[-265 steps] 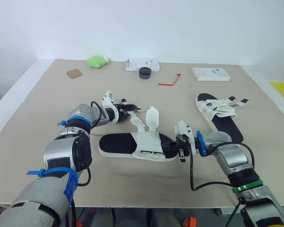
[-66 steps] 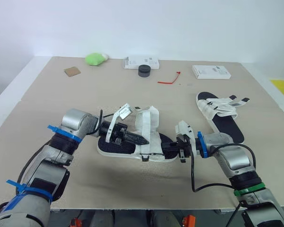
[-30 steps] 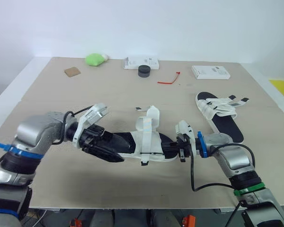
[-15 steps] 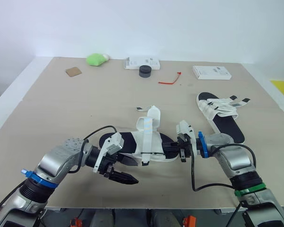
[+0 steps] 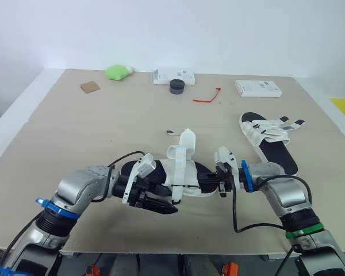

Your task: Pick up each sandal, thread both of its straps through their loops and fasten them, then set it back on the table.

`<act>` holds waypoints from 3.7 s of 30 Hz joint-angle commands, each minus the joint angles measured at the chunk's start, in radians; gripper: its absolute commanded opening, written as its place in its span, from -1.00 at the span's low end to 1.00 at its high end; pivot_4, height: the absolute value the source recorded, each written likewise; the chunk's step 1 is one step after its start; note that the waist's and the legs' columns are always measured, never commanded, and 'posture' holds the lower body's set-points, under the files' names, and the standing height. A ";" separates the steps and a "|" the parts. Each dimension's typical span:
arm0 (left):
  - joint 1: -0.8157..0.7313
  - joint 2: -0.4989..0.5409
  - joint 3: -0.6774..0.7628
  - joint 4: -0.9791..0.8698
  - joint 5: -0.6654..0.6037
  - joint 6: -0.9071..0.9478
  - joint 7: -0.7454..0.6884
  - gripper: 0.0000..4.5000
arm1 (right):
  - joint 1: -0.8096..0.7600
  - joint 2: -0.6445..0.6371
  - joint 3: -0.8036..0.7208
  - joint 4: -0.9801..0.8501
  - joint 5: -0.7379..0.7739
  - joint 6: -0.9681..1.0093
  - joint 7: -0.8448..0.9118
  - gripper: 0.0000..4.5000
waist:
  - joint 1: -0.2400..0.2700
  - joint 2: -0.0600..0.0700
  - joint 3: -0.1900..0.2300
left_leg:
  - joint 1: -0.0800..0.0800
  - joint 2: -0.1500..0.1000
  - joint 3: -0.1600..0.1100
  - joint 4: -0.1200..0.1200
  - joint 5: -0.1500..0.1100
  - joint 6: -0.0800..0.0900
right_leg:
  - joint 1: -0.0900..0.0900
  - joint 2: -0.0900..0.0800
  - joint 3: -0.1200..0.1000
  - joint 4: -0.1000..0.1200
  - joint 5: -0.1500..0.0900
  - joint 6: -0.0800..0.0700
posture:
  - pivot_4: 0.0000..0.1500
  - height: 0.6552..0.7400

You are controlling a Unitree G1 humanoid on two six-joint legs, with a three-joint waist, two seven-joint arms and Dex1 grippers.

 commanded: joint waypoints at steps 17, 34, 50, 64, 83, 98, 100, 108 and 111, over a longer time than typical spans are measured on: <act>-0.072 -0.051 0.062 -0.012 -0.127 0.190 0.114 -0.97 | 0.018 -0.017 0.020 0.050 -0.036 0.020 -0.017 -1.00 | 0.000 0.000 0.000 | -0.001 0.000 0.000 0.000 0.000 0.000 | 0.001 0.001 0.001 0.000 0.000 0.000 | 1.00 1.00; -0.151 0.024 0.277 0.050 -0.514 0.528 0.044 -0.97 | -0.001 -0.019 0.031 0.071 -0.032 0.008 -0.019 -1.00 | -0.004 0.000 0.001 | -0.005 0.001 -0.001 -0.002 -0.001 -0.001 | -0.003 0.004 0.002 0.001 -0.001 0.000 | 1.00 1.00; -0.122 0.054 0.100 -0.014 -0.385 0.453 0.148 -0.97 | -0.005 -0.029 0.024 0.075 -0.030 0.008 -0.020 -1.00 | -0.003 0.001 0.002 | -0.005 0.001 -0.002 0.001 -0.001 -0.001 | -0.002 0.004 0.002 0.002 0.000 0.000 | 1.00 1.00; -0.053 0.094 -0.031 0.009 -0.185 0.239 0.110 -0.97 | 0.005 -0.036 0.025 0.064 -0.023 0.013 -0.024 -1.00 | 0.001 0.002 0.001 | -0.002 0.000 -0.001 0.006 0.000 -0.001 | -0.002 0.003 0.005 0.002 0.001 0.000 | 1.00 1.00; -0.014 0.111 0.044 0.006 -0.068 0.004 0.123 -0.72 | -0.012 -0.034 0.028 0.078 -0.023 0.010 -0.016 -1.00 | 0.003 0.002 0.001 | -0.003 -0.001 -0.001 0.006 0.000 0.000 | -0.002 0.003 0.007 0.002 0.001 0.000 | 1.00 1.00; 0.037 0.316 0.118 -0.251 -0.282 0.192 -0.048 0.98 | -0.025 -0.038 0.030 0.094 -0.026 0.003 -0.005 -1.00 | -0.001 0.001 0.002 | -0.006 -0.001 0.000 0.004 0.000 0.000 | -0.001 0.004 0.009 0.002 0.001 0.001 | 1.00 1.00; 0.065 0.352 0.097 -0.297 -0.263 0.161 -0.056 0.98 | -0.026 -0.039 0.031 0.096 -0.027 0.002 -0.004 -1.00 | -0.001 0.004 0.002 | -0.006 -0.001 0.001 0.004 -0.001 -0.001 | -0.002 0.004 0.010 0.001 0.001 0.000 | 1.00 1.00; 0.047 0.181 0.047 -0.196 -0.114 0.050 0.141 0.98 | -0.038 -0.031 0.038 0.104 -0.029 0.000 -0.002 -1.00 | 0.003 0.003 0.002 | -0.005 -0.002 0.001 0.006 -0.001 -0.001 | -0.005 0.003 0.011 0.001 0.000 0.000 | 1.00 1.00; 0.033 0.114 0.040 -0.160 -0.082 0.041 0.197 0.98 | -0.038 -0.031 0.038 0.100 -0.027 0.003 -0.002 -1.00 | 0.002 0.003 0.002 | -0.005 -0.002 0.001 0.006 0.000 0.000 | -0.004 0.004 0.010 0.001 0.001 0.001 | 1.00 1.00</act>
